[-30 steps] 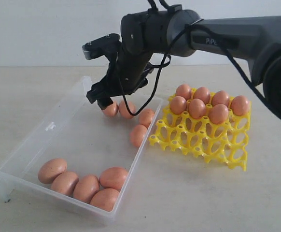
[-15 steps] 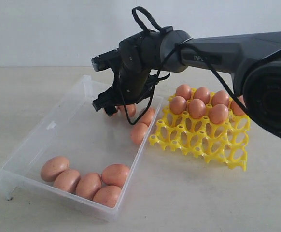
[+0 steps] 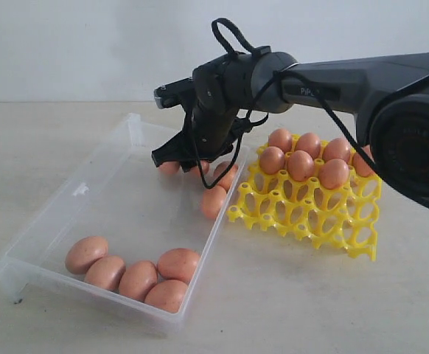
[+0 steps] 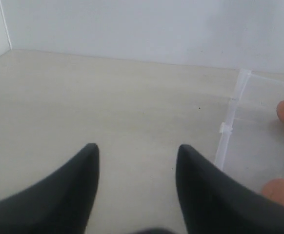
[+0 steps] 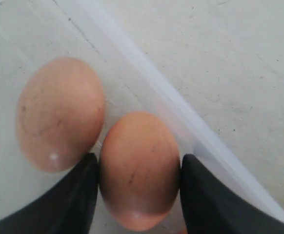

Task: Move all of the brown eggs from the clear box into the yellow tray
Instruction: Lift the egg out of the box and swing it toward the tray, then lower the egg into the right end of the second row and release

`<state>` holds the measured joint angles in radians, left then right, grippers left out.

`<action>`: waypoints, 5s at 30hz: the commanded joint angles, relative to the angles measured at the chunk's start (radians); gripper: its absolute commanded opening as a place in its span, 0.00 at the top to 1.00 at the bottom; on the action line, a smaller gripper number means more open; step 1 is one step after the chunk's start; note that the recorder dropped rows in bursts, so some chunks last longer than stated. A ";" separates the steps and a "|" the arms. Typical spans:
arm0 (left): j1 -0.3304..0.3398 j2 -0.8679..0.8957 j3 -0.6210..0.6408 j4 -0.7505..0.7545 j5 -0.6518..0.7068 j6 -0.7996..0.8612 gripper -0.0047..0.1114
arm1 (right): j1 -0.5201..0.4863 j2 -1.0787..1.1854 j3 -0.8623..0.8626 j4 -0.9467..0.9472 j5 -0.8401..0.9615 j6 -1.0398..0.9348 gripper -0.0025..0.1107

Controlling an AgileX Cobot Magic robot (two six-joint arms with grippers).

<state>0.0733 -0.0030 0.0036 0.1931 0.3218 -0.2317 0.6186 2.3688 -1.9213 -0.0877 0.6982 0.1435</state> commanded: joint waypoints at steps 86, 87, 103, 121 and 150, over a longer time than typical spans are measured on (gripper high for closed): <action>-0.003 0.003 -0.004 0.035 -0.008 0.099 1.00 | 0.105 -0.755 0.951 -0.540 -1.242 0.627 0.98; -0.003 0.003 -0.004 0.034 -0.006 0.087 1.00 | 0.078 -0.766 0.999 -0.461 -1.240 0.585 0.98; -0.003 0.003 -0.004 0.027 0.011 -0.065 1.00 | -0.696 -0.763 1.090 -0.642 -1.443 0.942 0.98; -0.003 0.003 -0.004 0.027 0.008 -0.065 1.00 | -0.884 -0.585 1.193 -1.303 -1.688 1.105 0.98; -0.003 0.003 -0.004 0.027 0.008 -0.065 1.00 | -0.866 -0.421 1.210 -1.040 -1.628 0.729 0.98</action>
<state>0.0733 -0.0030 0.0036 0.2258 0.3334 -0.2862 -0.2487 1.9481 -0.7095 -1.1519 -0.9097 0.8952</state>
